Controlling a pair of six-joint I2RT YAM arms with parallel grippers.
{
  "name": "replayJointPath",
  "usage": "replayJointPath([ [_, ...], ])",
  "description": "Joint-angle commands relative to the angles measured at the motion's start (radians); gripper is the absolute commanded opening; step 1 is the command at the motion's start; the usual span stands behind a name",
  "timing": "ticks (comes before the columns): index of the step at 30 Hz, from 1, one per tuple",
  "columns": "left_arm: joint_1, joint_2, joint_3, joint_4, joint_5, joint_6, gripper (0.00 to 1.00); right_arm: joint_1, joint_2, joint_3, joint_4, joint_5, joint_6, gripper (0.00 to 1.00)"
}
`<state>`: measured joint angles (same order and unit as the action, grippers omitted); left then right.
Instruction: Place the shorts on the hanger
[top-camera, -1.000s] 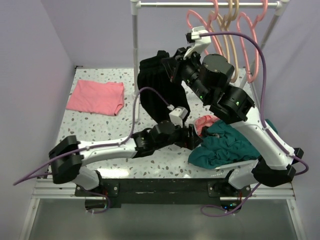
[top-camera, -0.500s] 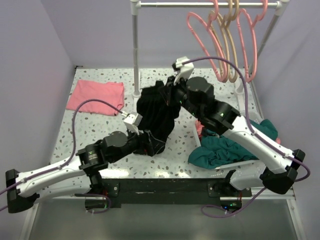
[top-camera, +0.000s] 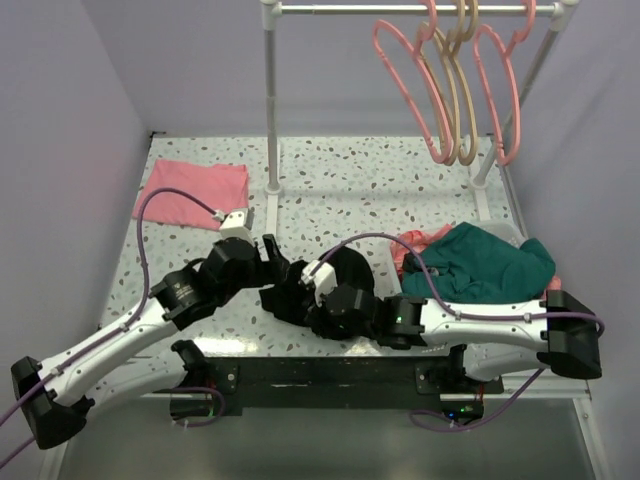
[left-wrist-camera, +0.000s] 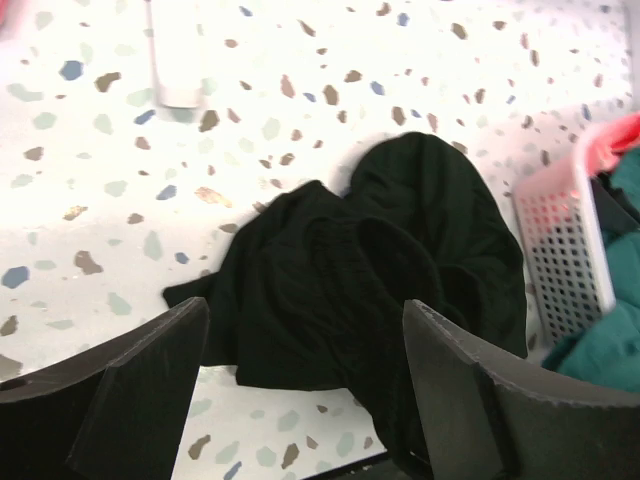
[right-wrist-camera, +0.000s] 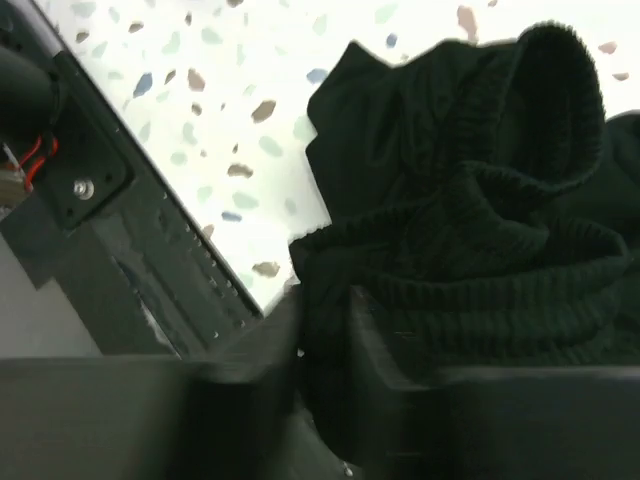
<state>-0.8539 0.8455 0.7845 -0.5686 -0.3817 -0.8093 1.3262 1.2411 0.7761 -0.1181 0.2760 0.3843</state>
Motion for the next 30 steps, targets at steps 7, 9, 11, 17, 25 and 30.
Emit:
replayJointPath([
  [7,0.105,0.133,-0.025,0.143,0.297,0.182,0.74,0.038,-0.189,0.054,-0.216,0.362,0.033,0.82],
  [9,0.105,0.177,0.007,0.148,0.303,0.194,0.74,0.024,-0.157,0.08,-0.309,0.429,0.101,0.78],
  [11,0.107,0.229,0.056,0.136,0.313,0.219,0.72,-0.028,-0.125,0.106,-0.353,0.43,0.146,0.7],
  [17,0.079,0.23,0.072,0.084,0.284,0.262,0.7,-0.111,-0.138,0.057,-0.359,0.342,0.212,0.64],
  [25,-0.025,0.242,0.05,0.055,0.241,0.295,0.69,-0.117,-0.161,0.034,-0.433,0.312,0.22,0.6],
  [30,-0.063,0.306,0.056,0.062,0.152,0.254,0.69,-0.117,-0.132,0.0,-0.42,0.258,0.246,0.51],
])
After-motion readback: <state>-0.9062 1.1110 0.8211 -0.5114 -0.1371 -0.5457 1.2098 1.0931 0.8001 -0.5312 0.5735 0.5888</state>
